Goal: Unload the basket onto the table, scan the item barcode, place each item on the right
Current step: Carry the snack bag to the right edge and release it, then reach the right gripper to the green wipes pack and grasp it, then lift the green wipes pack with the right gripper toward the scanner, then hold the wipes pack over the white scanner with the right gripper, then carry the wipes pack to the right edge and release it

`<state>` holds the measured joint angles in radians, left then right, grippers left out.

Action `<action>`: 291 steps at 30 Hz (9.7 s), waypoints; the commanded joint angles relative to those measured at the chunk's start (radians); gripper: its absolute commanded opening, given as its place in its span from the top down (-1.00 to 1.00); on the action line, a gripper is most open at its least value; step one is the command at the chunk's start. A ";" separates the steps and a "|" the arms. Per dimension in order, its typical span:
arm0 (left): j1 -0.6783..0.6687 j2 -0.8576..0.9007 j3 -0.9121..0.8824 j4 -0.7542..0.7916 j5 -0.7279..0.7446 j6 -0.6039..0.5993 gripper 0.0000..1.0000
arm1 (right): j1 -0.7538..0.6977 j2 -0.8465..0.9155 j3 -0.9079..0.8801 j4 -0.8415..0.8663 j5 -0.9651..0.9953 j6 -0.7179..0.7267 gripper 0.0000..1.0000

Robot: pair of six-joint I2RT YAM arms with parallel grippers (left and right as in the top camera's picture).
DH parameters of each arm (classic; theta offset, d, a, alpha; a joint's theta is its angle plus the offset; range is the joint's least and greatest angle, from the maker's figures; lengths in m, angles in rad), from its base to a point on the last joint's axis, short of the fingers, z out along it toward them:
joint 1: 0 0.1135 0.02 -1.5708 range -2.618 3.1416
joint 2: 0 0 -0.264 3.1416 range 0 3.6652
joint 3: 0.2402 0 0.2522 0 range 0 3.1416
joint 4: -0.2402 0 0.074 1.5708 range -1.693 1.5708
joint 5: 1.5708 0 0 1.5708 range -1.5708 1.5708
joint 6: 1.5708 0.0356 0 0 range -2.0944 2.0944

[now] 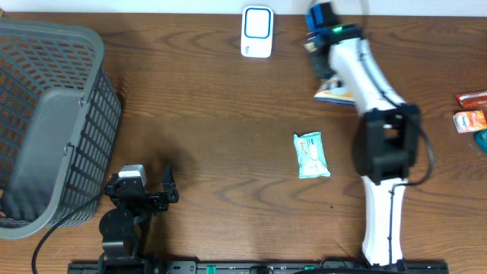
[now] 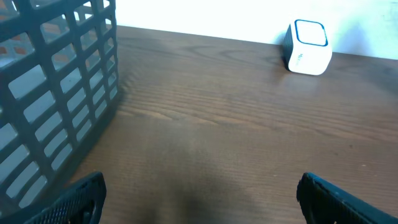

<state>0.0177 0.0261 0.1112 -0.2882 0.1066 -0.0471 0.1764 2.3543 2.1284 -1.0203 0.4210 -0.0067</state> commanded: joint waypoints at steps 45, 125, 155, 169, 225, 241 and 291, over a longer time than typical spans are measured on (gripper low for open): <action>0.003 -0.002 -0.015 -0.025 0.013 0.017 -0.96 | -0.121 -0.563 -0.002 -0.533 -0.299 0.537 -0.99; 0.003 -0.002 -0.015 -0.025 0.013 0.017 -0.96 | 0.302 -0.443 -0.842 0.137 -1.974 -0.444 0.98; 0.003 -0.002 -0.015 -0.025 0.013 0.017 -0.96 | 0.256 -0.444 -0.840 0.242 -1.626 -0.336 0.97; 0.003 -0.002 -0.015 -0.025 0.013 0.017 -0.96 | 0.285 -0.444 -0.835 0.423 -0.690 -0.103 0.98; 0.003 -0.003 -0.015 -0.025 0.013 0.017 -0.96 | 0.334 0.162 -0.164 1.304 -0.165 -0.757 0.98; 0.003 -0.002 -0.015 -0.025 0.013 0.017 -0.96 | 0.339 0.037 -0.121 1.067 0.543 -0.745 0.98; 0.003 -0.002 -0.015 -0.025 0.013 0.017 -0.96 | -0.668 -0.340 -0.485 0.059 0.004 0.435 -0.98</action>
<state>0.0177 0.0261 0.1112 -0.2882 0.1066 -0.0467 -0.4839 2.1006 1.6093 -0.9550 0.5465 0.4259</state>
